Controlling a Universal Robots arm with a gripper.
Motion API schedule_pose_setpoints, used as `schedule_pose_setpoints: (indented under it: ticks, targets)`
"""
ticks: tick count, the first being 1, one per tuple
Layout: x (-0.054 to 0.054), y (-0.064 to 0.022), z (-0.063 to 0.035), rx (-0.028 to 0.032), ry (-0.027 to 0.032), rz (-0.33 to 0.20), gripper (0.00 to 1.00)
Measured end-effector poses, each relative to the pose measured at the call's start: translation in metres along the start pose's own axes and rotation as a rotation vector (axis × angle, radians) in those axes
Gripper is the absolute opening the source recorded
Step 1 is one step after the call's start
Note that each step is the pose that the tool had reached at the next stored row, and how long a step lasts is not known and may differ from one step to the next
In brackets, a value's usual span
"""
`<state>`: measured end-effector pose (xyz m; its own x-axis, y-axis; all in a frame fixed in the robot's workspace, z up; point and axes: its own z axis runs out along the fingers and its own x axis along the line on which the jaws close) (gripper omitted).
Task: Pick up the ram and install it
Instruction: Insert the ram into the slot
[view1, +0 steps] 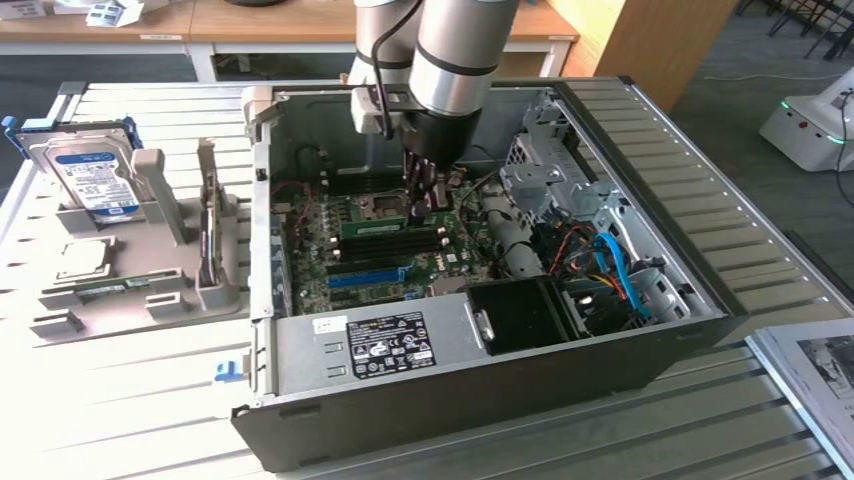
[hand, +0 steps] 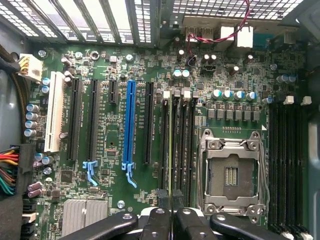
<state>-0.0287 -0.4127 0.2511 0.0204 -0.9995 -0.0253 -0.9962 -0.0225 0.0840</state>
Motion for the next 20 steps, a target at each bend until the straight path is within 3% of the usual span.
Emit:
schedule_pose_setpoints:
  ticks: [10, 20]
  targets:
    - [0.0, 0.0003, 0.0001, 0.0078, -0.0042, -0.001, 0.12]
    - [0.0017, 0.0004, 0.0, 0.0084, -0.0042, 0.0, 0.12]
